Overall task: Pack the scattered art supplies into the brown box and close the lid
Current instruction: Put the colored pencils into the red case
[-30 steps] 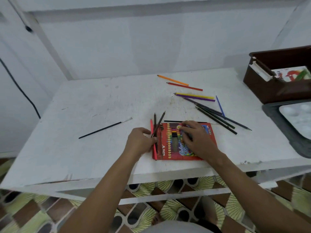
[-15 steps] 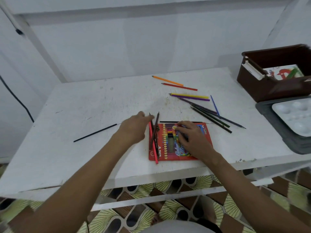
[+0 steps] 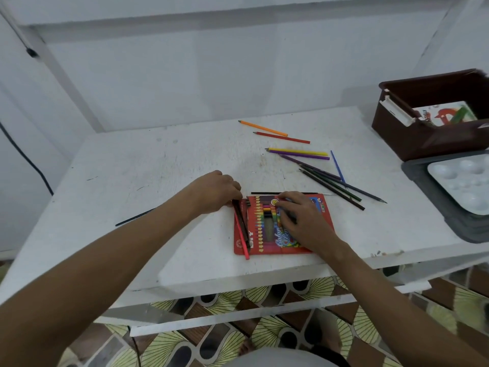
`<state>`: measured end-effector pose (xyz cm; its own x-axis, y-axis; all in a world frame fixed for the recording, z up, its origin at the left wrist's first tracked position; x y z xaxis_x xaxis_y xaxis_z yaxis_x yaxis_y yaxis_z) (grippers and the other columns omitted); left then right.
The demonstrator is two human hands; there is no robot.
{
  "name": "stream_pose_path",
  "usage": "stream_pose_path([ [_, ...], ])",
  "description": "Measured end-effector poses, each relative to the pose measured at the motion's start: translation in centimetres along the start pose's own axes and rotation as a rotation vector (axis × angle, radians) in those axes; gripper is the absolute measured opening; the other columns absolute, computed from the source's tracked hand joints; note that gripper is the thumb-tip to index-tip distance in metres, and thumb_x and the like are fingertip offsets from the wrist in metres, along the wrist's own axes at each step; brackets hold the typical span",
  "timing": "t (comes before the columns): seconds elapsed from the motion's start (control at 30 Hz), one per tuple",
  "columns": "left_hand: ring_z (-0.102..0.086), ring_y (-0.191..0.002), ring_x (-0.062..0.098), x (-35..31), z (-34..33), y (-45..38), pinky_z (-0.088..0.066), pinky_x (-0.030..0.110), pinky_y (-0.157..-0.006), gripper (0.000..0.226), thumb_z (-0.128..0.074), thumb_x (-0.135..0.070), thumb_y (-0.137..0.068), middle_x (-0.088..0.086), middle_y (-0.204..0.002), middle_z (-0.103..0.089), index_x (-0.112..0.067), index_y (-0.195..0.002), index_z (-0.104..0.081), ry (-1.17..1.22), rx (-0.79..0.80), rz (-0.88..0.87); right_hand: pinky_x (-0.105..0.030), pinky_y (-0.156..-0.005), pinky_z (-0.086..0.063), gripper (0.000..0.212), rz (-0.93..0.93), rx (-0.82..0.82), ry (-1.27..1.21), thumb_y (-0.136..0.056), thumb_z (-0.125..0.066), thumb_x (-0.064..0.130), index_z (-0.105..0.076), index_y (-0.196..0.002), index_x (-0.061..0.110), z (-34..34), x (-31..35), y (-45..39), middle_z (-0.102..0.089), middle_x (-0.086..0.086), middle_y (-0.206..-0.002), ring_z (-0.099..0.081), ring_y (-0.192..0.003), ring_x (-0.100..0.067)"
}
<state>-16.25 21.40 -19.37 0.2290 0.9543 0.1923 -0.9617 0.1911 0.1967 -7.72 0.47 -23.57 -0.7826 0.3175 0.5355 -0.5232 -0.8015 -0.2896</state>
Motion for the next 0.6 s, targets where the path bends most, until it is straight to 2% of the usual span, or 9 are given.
stream_pose_path([
  [0.07, -0.056, -0.097, 0.013, 0.0, -0.1, 0.2, -0.037, 0.026, -0.081, 0.022, -0.051, -0.025, -0.097, -0.010, -0.103, -0.060, -0.028, -0.115, -0.063, -0.044, -0.014, -0.038, -0.024, -0.099, -0.038, 0.029, -0.001, 0.000, -0.006, -0.093, -0.056, 0.019, -0.064, -0.118, 0.008, 0.0, -0.1, 0.0, -0.055, -0.003, -0.126, -0.046, -0.119, -0.011],
  [0.27, -0.055, -0.097, 0.016, 0.6, -0.3, 1.5, -0.043, 0.030, -0.085, 0.017, -0.053, -0.015, -0.094, -0.006, -0.101, -0.061, -0.021, -0.109, -0.060, -0.082, -0.020, -0.077, -0.027, -0.100, -0.041, 0.026, -0.017, 0.040, -0.064, -0.092, -0.057, 0.018, -0.066, -0.116, 0.010, 0.3, -0.5, -0.4, -0.056, -0.002, -0.126, -0.047, -0.119, -0.012],
  [0.4, -0.059, -0.093, 0.023, 0.4, -0.7, 2.5, -0.051, 0.040, -0.079, 0.047, -0.054, 0.000, -0.088, 0.000, -0.107, -0.061, -0.021, -0.130, -0.051, -0.028, 0.034, -0.044, -0.006, -0.093, -0.032, 0.026, -0.020, 0.056, -0.074, -0.092, -0.058, 0.015, -0.066, -0.115, 0.007, 0.9, -0.6, -0.6, -0.058, -0.002, -0.126, -0.046, -0.114, -0.004],
  [0.47, -0.058, -0.090, 0.024, 0.5, -0.7, 2.9, -0.053, 0.039, -0.072, 0.052, -0.052, 0.002, -0.087, 0.002, -0.108, -0.058, -0.022, -0.133, -0.050, -0.044, 0.054, -0.019, -0.002, -0.090, -0.029, 0.025, -0.018, 0.058, -0.075, -0.091, -0.059, 0.014, -0.067, -0.114, 0.006, 1.0, -0.7, -0.7, -0.059, -0.003, -0.125, -0.048, -0.114, -0.005],
  [0.6, -0.058, -0.080, 0.021, 1.0, -0.7, 3.5, -0.053, 0.037, -0.065, 0.030, -0.047, -0.010, -0.095, 0.000, -0.100, -0.055, -0.020, -0.120, -0.060, -0.100, 0.066, 0.028, -0.011, -0.093, -0.035, 0.027, -0.020, 0.076, -0.086, -0.092, -0.059, 0.014, -0.065, -0.116, 0.007, 1.2, -0.9, -0.8, -0.058, -0.004, -0.128, -0.046, -0.114, -0.004],
])
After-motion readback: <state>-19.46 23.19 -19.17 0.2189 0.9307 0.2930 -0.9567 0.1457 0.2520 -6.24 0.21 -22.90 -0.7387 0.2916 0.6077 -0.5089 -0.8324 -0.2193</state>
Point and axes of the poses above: each hand's wrist, its own y-axis away from the middle knuckle, its own z-axis out of the back of the hand, x = y × z, the point moved 3 cm from there along -y, towards the middle knuckle
